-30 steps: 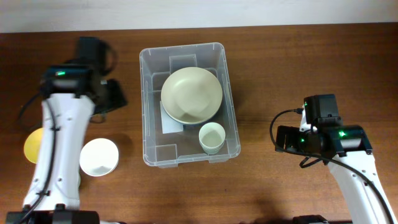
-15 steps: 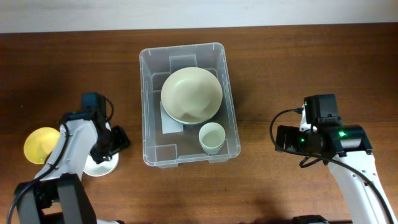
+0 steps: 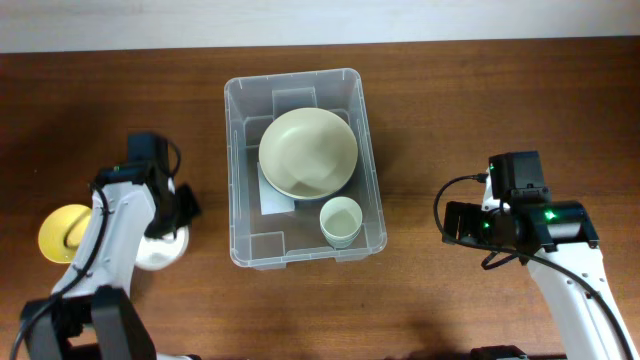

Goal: Pack container
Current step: 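Place the white bowl in the bin's front left area and release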

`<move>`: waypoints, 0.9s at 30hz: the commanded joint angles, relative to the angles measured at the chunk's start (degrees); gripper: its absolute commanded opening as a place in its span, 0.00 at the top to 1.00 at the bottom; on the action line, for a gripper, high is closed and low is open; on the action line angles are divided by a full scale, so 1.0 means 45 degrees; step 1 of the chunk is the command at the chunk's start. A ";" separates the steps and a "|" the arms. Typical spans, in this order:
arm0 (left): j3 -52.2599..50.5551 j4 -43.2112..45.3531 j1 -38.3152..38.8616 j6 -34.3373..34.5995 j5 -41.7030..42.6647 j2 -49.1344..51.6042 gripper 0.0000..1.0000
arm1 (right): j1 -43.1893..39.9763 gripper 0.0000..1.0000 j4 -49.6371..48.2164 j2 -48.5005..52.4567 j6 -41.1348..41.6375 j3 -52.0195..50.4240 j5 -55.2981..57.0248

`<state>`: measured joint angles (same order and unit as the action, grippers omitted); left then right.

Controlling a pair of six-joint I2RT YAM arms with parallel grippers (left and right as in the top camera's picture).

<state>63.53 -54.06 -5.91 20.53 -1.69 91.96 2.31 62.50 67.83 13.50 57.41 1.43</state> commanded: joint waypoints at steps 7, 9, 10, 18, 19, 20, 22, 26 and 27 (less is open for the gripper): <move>0.4017 -0.1205 0.4012 0.0442 0.0287 -0.2565 0.99 | 0.0068 0.01 -0.0029 0.0010 0.0107 -0.0019 0.0063; 0.4012 -0.1345 0.5367 0.0661 0.0287 -0.2482 0.99 | 0.0068 0.01 -0.0029 0.0010 0.0107 -0.0019 0.0063; 0.4012 -0.1384 0.5882 0.0670 0.0287 -0.2414 0.99 | 0.0068 0.01 -0.0029 0.0010 0.0107 -0.0019 0.0063; 0.3954 -0.1938 0.8466 0.1001 0.0296 -0.0899 0.99 | 0.0068 0.01 -0.0024 0.0010 0.0107 -0.0019 0.0058; 0.3910 -0.1987 0.8607 0.1010 0.0345 -0.0646 0.99 | 0.0068 0.01 -0.0024 0.0010 0.0107 -0.0019 0.0058; 0.3842 -0.2006 0.8728 0.1010 0.0418 -0.0393 0.99 | 0.0068 0.01 -0.0024 0.0010 0.0107 -0.0019 0.0058; 0.3667 -0.2064 0.8937 0.1151 0.0777 0.0151 0.99 | 0.0068 0.01 -0.0024 0.0010 0.0107 -0.0019 0.0058; 0.3497 -0.2254 0.9117 0.1336 0.1477 0.1035 0.99 | 0.0068 0.01 -0.0024 0.0010 0.0107 -0.0019 0.0058; 0.3483 -0.2390 0.9146 0.1345 0.1603 0.1277 0.99 | 0.0068 0.01 -0.0024 0.0010 0.0107 -0.0019 0.0058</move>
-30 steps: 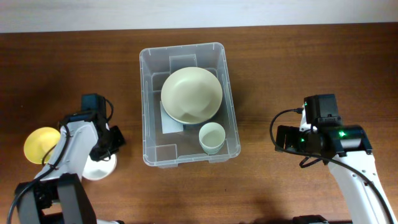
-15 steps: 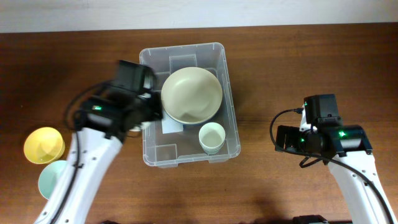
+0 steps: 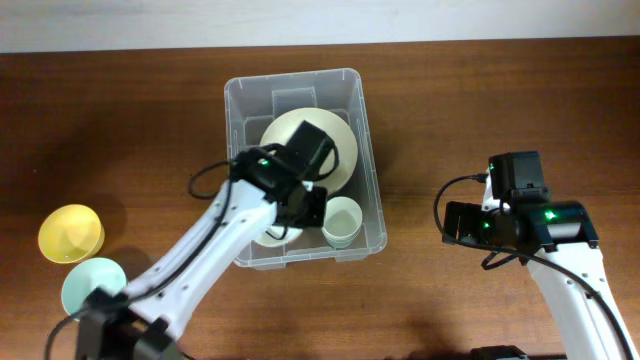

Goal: Pack container
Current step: 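Place the white bowl in the bin's front left area and release, then grasp the mint bowl with the left gripper and set it into the white bowl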

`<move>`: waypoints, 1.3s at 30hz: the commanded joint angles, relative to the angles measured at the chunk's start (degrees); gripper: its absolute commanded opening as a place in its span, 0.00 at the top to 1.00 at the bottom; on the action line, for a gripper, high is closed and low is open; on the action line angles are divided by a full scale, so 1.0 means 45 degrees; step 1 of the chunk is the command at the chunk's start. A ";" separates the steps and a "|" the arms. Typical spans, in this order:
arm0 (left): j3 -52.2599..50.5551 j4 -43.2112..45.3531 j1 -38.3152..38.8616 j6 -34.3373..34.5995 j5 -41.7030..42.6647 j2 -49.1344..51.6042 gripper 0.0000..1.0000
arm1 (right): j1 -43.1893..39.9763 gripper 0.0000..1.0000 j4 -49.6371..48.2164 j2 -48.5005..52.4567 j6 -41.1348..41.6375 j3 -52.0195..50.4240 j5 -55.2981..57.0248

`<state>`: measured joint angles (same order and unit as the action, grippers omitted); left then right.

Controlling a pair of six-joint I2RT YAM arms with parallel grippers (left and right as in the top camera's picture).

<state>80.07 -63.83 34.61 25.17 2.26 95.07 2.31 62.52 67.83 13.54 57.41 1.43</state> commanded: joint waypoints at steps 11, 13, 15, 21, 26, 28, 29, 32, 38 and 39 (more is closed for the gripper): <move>-0.0160 -0.0976 -0.0097 0.0447 0.0058 0.0918 0.44 | 0.0068 0.01 0.0010 0.0010 0.0097 -0.0019 0.0063; -0.0121 -0.0991 -0.0466 0.0442 0.0058 0.0525 0.36 | 0.0068 0.01 0.0015 0.0010 0.0097 -0.0019 0.0063; -0.0039 -0.1107 -0.0918 0.0442 -0.0107 -0.0010 0.36 | 0.0068 0.01 0.0010 0.0010 0.0097 -0.0019 0.0063; 0.0228 -0.2035 -0.4405 0.0452 -0.2701 -0.3789 0.24 | 0.0068 0.01 -0.0102 0.0010 0.0097 -0.0019 0.0063; 0.0053 -0.2365 -0.7514 0.0316 -0.3138 -0.4872 0.18 | 0.0068 0.01 -0.0146 0.0010 0.0097 -0.0019 0.0063; -0.0248 -0.2506 -0.8573 0.0044 -0.3143 -0.4828 0.18 | 0.0068 0.01 -0.0136 0.0010 0.0097 -0.0019 0.0058; -0.0529 -0.2506 -0.9122 0.0005 -0.3143 -0.4775 0.18 | 0.0068 0.01 -0.0131 0.0010 0.0097 -0.0019 0.0058; -0.1787 -0.2050 -1.0627 0.0010 -0.3133 -0.4551 0.18 | 0.0068 0.01 -0.0126 0.0010 0.0097 -0.0019 0.0053; -0.4415 -0.0005 -1.3153 -0.0597 -0.2050 -0.3662 0.17 | 0.0068 0.01 -0.0121 0.0010 0.0092 -0.0019 -0.0083; -0.4663 0.0272 -1.3464 -0.0665 -0.1875 -0.3385 0.17 | 0.0068 0.01 -0.0121 0.0010 0.0092 -0.0019 -0.0083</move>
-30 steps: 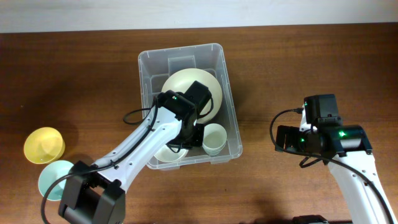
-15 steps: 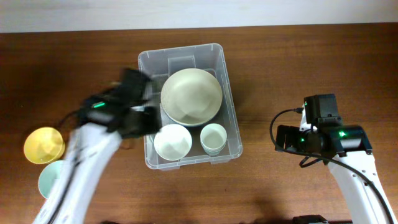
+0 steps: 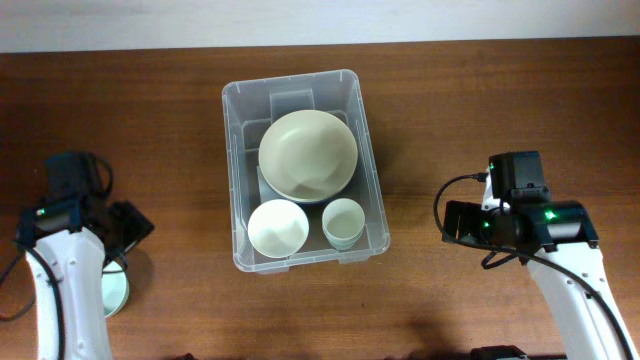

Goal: Pack container
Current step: 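Grasp the mint bowl with the left gripper and set it into the white bowl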

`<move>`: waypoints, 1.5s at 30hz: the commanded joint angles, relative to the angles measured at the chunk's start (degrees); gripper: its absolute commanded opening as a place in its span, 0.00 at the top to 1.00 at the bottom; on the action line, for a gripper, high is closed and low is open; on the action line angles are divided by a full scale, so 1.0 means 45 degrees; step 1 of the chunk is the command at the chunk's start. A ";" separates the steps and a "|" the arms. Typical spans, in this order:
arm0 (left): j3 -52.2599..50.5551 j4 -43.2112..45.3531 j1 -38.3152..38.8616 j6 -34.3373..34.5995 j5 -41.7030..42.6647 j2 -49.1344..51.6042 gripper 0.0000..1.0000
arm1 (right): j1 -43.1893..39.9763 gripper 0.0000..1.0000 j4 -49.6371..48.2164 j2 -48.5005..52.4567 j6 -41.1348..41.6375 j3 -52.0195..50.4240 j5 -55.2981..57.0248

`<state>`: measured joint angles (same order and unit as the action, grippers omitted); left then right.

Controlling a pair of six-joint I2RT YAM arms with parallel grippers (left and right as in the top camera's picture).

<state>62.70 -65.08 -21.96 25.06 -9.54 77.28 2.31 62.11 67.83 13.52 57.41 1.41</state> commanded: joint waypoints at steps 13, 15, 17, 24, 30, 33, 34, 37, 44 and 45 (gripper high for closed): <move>-0.1054 0.2511 -0.1953 -0.1209 0.1710 0.5144 0.69 | 0.0068 0.01 -0.0029 0.0010 0.0097 -0.0019 -0.0073; -0.1020 0.2555 -0.1904 -0.1209 0.1705 0.5017 0.86 | 0.0068 0.01 -0.0034 0.0010 0.0097 -0.0019 -0.0073; -0.0933 0.2550 -0.1758 -0.1209 0.1705 0.4760 0.94 | 0.0068 0.01 -0.0034 0.0010 0.0097 -0.0019 -0.0073; -0.0413 0.2035 -0.0223 -0.1049 0.1855 0.2404 0.99 | 0.0068 0.01 -0.0034 0.0010 0.0092 -0.0019 -0.0073; 0.0719 0.1384 0.3060 -0.0209 0.2273 -0.0369 0.99 | 0.0068 0.01 -0.0044 0.0010 0.0097 -0.0019 -0.0073; 0.1156 0.1520 0.5275 0.0330 0.2268 -0.1156 0.99 | 0.0068 0.01 -0.0044 0.0010 0.0097 -0.0019 -0.0073; 0.1268 0.1676 0.6115 0.0491 0.2268 -0.1282 0.99 | 0.0068 0.01 -0.0044 0.0010 0.0097 -0.0019 -0.0073; 0.1409 0.2482 0.8422 0.0573 0.2254 -0.1248 0.99 | 0.0068 0.01 -0.0044 0.0010 0.0097 -0.0019 -0.0073; 0.1409 0.3376 1.1506 0.0510 0.1695 0.0287 0.99 | 0.0068 0.02 -0.0039 0.0010 0.0097 -0.0019 -0.0078; 0.1409 0.3366 1.1793 0.0515 0.1710 0.0753 1.00 | 0.0068 0.01 -0.0039 0.0010 0.0097 -0.0019 -0.0078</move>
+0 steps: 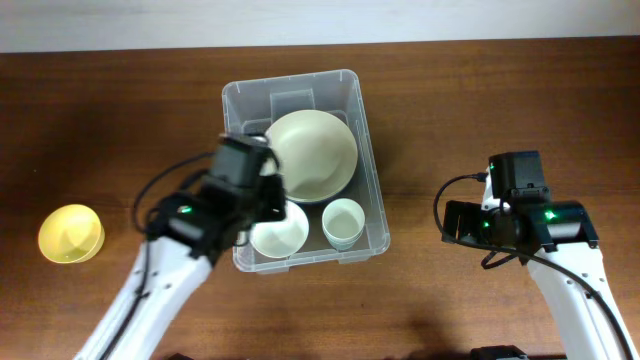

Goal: Pack container
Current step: 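Grasp the mint bowl with the left gripper and set it into the white bowl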

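Observation:
The clear plastic container [366, 150] stands mid-table. Inside it are a large pale green plate [318, 150], a white bowl [285, 232] at the front left and a small pale cup [342, 221] at the front right. My left gripper [262, 198] hangs over the container's left side, above the white bowl's near edge. The wrist hides its fingers and anything between them. A yellow bowl [70, 233] sits on the table at far left. My right gripper [452, 222] rests right of the container, with its jaw state not visible from above.
The right arm's body [545, 225] and its cable take up the table's right front. The left arm [160, 280] stretches from the front left edge towards the container. The wooden table [480, 100] surrounds everything.
My left arm was at the far left over a pale green bowl and now reaches over the container's left side. That bowl no longer shows on the table. The yellow bowl shows again.
First my left gripper was at a white bowl beside the yellow one. Then it was over the container with that bowl, and a pale green bowl showed on the table. Later the white bowl lay in the container and the arm was back left. Now it is over the container.

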`<move>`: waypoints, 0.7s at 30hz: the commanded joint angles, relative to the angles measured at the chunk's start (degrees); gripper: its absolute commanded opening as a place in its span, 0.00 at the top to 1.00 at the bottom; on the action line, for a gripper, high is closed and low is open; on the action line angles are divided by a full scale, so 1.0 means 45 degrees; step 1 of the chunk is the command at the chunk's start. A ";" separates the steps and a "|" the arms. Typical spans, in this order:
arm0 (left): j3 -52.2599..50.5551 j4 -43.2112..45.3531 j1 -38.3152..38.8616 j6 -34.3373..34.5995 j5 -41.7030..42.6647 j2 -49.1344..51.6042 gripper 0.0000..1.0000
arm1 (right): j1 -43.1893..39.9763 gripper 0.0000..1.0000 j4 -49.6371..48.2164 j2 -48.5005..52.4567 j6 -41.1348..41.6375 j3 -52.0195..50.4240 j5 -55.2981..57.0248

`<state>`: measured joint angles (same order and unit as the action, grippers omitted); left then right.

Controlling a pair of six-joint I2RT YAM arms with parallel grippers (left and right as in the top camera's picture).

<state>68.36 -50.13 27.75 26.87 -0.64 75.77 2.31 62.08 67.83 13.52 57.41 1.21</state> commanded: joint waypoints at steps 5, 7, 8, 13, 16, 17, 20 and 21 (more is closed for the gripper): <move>0.0151 -0.0010 0.1399 0.0112 0.0248 0.2735 0.99 | 0.0068 0.01 -0.0029 0.0010 0.0097 -0.0019 -0.0034; 0.0151 -0.0097 0.1511 0.0117 0.0767 0.3332 0.99 | 0.0068 0.01 -0.0024 0.0010 0.0097 -0.0019 -0.0034; 0.0151 -0.0165 0.1545 0.0117 0.0967 0.3502 0.99 | 0.0068 0.01 -0.0024 0.0010 0.0097 -0.0019 -0.0029; 0.0209 -0.0714 0.1511 0.0117 0.1248 0.3769 0.70 | 0.0068 0.01 -0.0029 0.0010 0.0097 -0.0019 -0.0029; 0.0879 -0.1447 0.1112 0.0112 0.0767 0.3609 0.56 | 0.0068 0.01 -0.0024 0.0010 0.0097 -0.0019 -0.0029; 0.1243 -0.1812 0.0937 0.0117 0.0442 0.3497 0.55 | 0.0068 0.01 -0.0029 0.0010 0.0097 -0.0019 -0.0029; 0.2453 -0.2905 0.0364 0.0117 -0.1190 0.2997 0.48 | 0.0068 0.01 -0.0024 0.0010 0.0097 -0.0019 -0.0034; 0.2832 -0.3186 0.0141 0.0117 -0.1909 0.2754 0.42 | 0.0068 0.01 -0.0019 0.0010 0.0097 -0.0019 -0.0029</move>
<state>75.02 -62.04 31.48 27.31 0.47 92.77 2.31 62.06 67.83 13.54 57.41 1.21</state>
